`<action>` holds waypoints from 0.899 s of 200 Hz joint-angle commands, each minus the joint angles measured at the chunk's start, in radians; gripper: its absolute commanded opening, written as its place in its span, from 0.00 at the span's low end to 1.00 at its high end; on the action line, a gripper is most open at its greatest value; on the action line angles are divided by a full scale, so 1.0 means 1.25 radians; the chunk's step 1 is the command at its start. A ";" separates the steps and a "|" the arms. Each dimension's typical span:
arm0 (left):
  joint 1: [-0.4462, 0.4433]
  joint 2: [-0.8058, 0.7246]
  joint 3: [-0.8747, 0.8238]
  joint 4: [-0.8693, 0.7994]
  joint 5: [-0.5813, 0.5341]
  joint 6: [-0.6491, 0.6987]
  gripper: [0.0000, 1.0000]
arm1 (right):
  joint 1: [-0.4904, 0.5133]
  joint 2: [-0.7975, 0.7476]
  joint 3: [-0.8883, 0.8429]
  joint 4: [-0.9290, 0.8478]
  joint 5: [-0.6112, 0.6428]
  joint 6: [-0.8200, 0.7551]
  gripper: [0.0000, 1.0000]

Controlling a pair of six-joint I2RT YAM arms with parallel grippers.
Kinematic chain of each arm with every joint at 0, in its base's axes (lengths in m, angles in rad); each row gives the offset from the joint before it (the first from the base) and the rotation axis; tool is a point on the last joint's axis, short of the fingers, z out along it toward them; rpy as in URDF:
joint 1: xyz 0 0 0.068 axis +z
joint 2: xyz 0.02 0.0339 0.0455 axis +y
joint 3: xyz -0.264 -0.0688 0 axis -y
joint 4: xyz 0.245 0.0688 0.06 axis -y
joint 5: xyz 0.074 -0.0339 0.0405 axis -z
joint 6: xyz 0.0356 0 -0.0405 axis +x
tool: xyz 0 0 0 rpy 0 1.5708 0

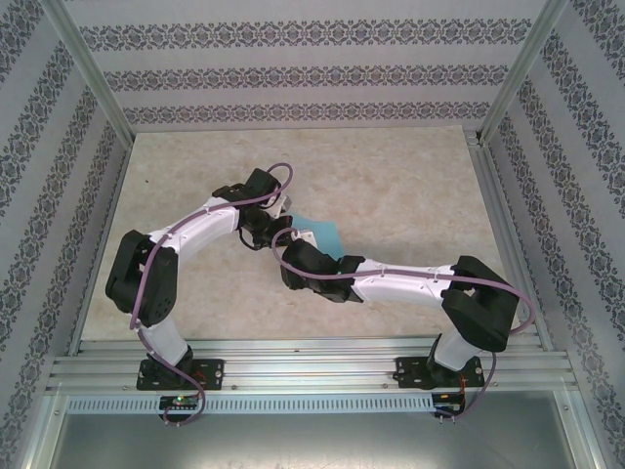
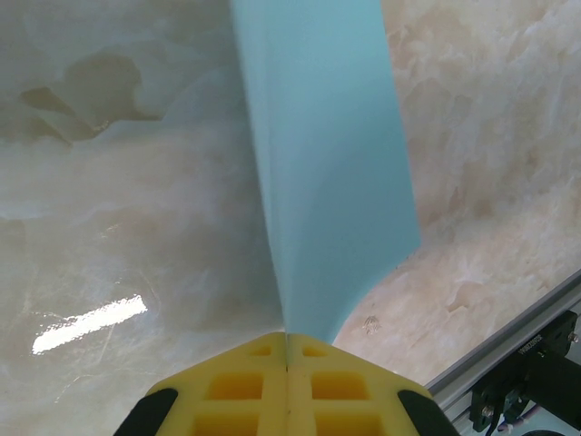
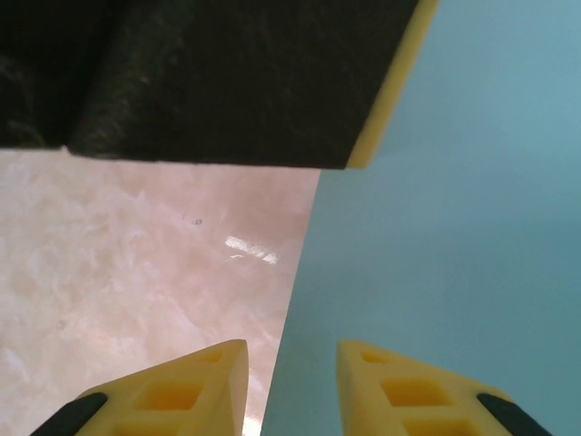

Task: Fold a paper plane with a square sheet of paper (fold left side to right side)
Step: First fold in half a square sheet of paper at the center of the table.

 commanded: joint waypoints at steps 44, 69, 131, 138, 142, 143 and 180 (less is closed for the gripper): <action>0.010 0.006 0.015 -0.017 0.008 0.004 0.00 | 0.007 -0.003 0.021 -0.019 -0.002 -0.017 0.08; 0.012 0.003 0.018 -0.017 0.010 0.007 0.01 | 0.007 -0.012 0.018 -0.019 -0.010 -0.022 0.03; 0.055 -0.059 0.031 -0.020 0.062 0.028 0.32 | 0.000 -0.028 0.012 -0.001 -0.058 -0.024 0.00; 0.073 -0.078 0.031 -0.020 0.073 0.032 0.37 | -0.004 -0.034 0.009 0.006 -0.066 -0.021 0.00; 0.082 -0.092 0.030 -0.022 0.078 0.034 0.40 | -0.006 -0.037 0.005 0.012 -0.071 -0.019 0.00; 0.087 -0.095 0.030 -0.022 0.079 0.034 0.41 | -0.007 -0.038 0.005 0.013 -0.074 -0.019 0.00; 0.217 -0.217 -0.001 -0.029 0.117 0.049 0.57 | -0.049 -0.055 -0.018 0.095 -0.154 0.024 0.00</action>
